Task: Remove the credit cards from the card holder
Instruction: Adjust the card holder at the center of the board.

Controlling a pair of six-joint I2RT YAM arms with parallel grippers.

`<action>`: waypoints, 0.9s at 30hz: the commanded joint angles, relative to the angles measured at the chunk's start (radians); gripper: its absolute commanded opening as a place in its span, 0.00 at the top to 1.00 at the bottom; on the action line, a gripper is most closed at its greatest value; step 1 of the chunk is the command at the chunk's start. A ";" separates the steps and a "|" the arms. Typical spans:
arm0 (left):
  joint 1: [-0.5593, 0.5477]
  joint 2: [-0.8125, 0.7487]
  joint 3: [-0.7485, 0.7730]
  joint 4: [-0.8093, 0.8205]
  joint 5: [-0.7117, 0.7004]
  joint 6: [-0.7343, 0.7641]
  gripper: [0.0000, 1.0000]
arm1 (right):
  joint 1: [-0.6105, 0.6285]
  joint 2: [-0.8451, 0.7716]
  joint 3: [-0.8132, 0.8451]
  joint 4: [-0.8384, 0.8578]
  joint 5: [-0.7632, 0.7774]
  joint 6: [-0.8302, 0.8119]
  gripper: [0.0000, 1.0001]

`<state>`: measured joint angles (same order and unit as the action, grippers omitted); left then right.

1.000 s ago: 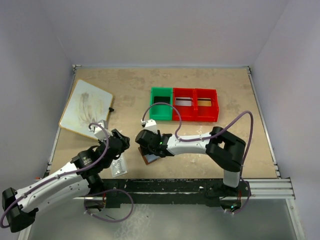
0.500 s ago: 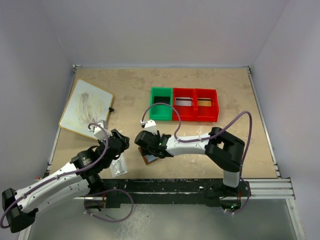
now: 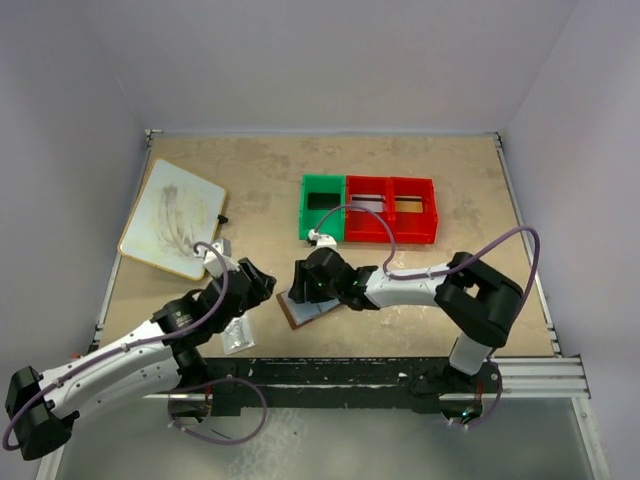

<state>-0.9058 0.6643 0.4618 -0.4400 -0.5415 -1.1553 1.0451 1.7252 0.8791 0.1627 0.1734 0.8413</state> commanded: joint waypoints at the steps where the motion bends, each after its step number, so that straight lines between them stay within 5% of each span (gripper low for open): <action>1: -0.004 0.019 -0.056 0.198 0.154 0.051 0.54 | -0.043 0.008 -0.095 0.046 -0.137 0.034 0.52; 15: -0.004 0.126 -0.233 0.575 0.400 0.025 0.61 | -0.067 0.016 -0.138 0.101 -0.175 0.055 0.52; 27: -0.012 0.170 -0.307 0.713 0.397 -0.064 0.58 | -0.069 0.006 -0.133 0.081 -0.162 0.056 0.52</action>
<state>-0.9016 0.8352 0.1711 0.2115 -0.2035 -1.1870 0.9760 1.7012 0.7742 0.3435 0.0040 0.8883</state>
